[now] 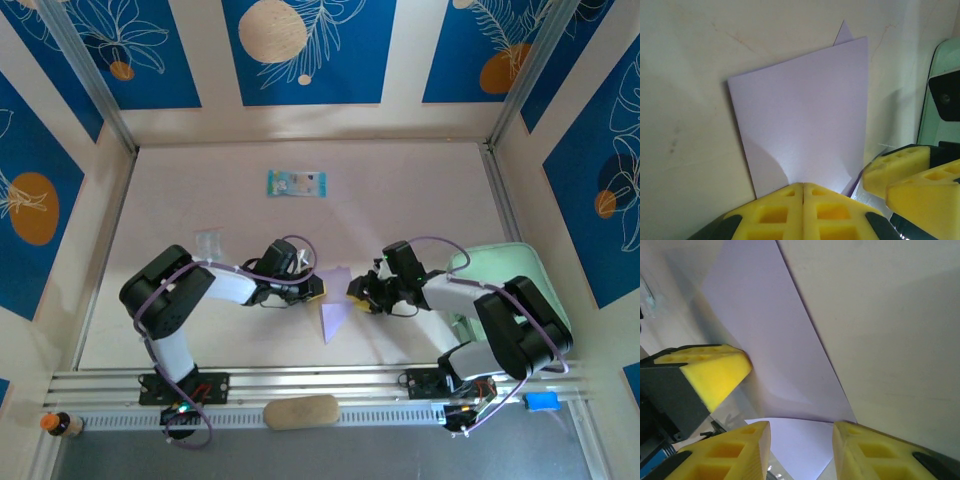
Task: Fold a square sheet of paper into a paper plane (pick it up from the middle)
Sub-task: Perform the fifth fold on the wing at the bottom-center of the table.
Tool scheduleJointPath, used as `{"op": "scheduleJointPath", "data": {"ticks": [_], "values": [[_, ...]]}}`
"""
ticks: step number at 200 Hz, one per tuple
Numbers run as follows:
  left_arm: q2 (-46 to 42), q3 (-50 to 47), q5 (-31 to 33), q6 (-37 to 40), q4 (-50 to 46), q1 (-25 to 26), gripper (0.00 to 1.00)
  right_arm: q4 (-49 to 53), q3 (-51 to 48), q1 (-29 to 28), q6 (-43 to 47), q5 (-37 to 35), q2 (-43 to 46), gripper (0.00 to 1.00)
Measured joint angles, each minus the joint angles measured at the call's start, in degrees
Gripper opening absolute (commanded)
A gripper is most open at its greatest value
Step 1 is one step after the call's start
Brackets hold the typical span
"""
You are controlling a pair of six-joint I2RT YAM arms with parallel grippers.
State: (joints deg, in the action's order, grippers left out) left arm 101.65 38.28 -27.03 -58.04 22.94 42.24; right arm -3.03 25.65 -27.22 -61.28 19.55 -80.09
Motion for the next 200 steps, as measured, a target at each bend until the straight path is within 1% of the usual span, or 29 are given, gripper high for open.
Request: {"op": "scheduleJointPath", "data": {"ticks": [35, 103, 200], "values": [[0.0, 0.0, 0.0, 0.0, 0.0, 0.0, 0.05, -0.2, 0.1, 0.5, 0.6, -0.1, 0.0, 0.37], [0.0, -0.3, 0.0, 0.0, 0.6, 0.0, 0.03, 5.7, 1.6, 0.7, 2.8, -4.1, 0.6, 0.39], [0.0, -0.7, 0.0, -0.2, 1.4, 0.0, 0.01, 5.9, 2.5, 0.7, 2.8, -2.1, -1.2, 0.36]]}}
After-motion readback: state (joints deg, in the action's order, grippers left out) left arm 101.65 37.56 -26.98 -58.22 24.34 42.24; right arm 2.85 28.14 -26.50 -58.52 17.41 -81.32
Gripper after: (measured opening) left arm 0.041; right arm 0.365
